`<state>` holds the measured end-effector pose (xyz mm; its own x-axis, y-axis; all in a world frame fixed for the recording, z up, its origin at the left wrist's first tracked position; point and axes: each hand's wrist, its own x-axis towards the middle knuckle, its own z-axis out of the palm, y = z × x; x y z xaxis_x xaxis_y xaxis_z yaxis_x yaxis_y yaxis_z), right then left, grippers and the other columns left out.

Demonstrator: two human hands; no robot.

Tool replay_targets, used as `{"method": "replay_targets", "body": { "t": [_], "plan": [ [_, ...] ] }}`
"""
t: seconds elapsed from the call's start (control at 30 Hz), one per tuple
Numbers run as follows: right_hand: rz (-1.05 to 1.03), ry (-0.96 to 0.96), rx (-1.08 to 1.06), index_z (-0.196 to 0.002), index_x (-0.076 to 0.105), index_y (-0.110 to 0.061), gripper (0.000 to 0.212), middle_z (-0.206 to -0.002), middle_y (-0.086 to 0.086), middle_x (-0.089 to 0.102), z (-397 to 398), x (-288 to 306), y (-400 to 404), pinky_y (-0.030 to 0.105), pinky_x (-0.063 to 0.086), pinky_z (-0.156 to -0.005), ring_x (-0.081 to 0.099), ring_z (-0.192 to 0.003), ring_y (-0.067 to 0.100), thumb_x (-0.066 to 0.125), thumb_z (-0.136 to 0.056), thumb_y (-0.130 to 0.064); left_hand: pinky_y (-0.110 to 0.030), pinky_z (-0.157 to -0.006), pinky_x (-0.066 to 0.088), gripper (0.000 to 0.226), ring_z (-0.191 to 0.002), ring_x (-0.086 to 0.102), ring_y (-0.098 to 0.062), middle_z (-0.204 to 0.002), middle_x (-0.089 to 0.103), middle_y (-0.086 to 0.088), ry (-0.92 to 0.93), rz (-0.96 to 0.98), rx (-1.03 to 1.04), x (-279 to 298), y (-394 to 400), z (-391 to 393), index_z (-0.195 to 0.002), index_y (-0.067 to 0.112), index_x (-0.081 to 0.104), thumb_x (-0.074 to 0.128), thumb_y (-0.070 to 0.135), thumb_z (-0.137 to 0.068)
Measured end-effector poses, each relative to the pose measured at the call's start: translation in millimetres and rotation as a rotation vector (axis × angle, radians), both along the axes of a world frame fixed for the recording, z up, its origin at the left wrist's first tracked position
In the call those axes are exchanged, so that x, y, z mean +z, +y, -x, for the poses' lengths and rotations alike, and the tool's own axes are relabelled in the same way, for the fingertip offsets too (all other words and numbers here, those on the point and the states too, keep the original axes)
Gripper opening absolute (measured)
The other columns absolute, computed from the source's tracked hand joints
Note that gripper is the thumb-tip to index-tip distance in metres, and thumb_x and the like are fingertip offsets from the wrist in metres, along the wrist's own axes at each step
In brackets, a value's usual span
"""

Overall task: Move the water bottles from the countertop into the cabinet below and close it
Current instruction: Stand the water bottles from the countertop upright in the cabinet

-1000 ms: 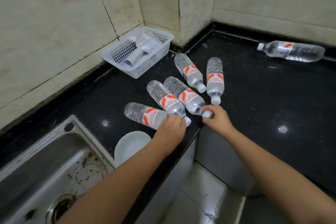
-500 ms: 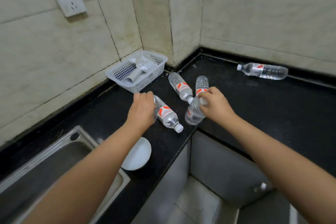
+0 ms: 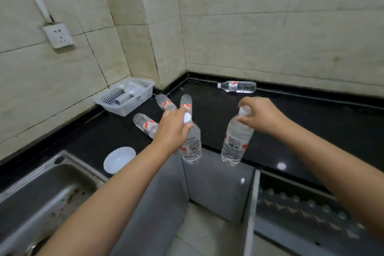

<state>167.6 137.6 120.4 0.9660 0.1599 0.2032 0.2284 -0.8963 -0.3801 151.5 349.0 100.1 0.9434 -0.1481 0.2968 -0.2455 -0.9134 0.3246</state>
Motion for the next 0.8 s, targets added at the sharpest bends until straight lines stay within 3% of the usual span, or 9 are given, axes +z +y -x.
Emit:
{"method": "replay_targets", "body": {
  "t": [0.17, 0.37, 0.63, 0.8],
  "plan": [
    [0.001, 0.013, -0.03, -0.115, 0.057, -0.01, 0.037, -0.121, 0.016, 0.058, 87.9, -11.0, -89.8, 0.035, 0.044, -0.09, 0.053, -0.112, 0.029, 0.066, -0.083, -0.025, -0.037, -0.084, 0.035, 0.032, -0.109, 0.051, -0.037, -0.11, 0.062, -0.022, 0.047, 0.07, -0.051, -19.1, -106.9, 71.6, -0.112, -0.002, 0.055, 0.057, 0.022, -0.091],
    [0.047, 0.166, -0.139, -0.116, 0.057, -0.011, 0.038, -0.122, 0.012, 0.058, 173.3, -36.6, -183.1, 0.038, 0.047, -0.092, 0.054, -0.113, 0.027, 0.065, -0.083, -0.029, -0.035, -0.087, 0.039, 0.033, -0.114, 0.049, -0.033, -0.114, 0.063, -0.018, 0.206, 0.061, -0.142, -50.0, -214.1, 132.1, -0.116, 0.001, 0.052, 0.054, 0.025, -0.093],
    [0.034, 0.34, -0.369, -0.113, 0.056, -0.011, 0.036, -0.117, 0.012, 0.057, 230.1, -93.4, -268.5, 0.035, 0.044, -0.088, 0.053, -0.109, 0.028, 0.067, -0.082, -0.026, -0.035, -0.091, 0.042, 0.034, -0.118, 0.047, -0.03, -0.118, 0.062, -0.015, 0.397, -0.099, -0.365, -119.9, -306.0, 153.5, -0.12, 0.004, 0.05, 0.053, 0.025, -0.094],
    [-0.005, 0.405, -0.484, -0.114, 0.055, -0.009, 0.036, -0.117, 0.014, 0.054, 245.2, -137.4, -306.5, 0.029, 0.042, -0.084, 0.052, -0.108, 0.029, 0.066, -0.082, -0.021, -0.035, -0.093, 0.041, 0.036, -0.121, 0.046, -0.03, -0.122, 0.059, -0.015, 0.495, -0.174, -0.402, -163.7, -335.2, 151.5, -0.123, 0.004, 0.047, 0.051, 0.026, -0.095]
  ]
}}
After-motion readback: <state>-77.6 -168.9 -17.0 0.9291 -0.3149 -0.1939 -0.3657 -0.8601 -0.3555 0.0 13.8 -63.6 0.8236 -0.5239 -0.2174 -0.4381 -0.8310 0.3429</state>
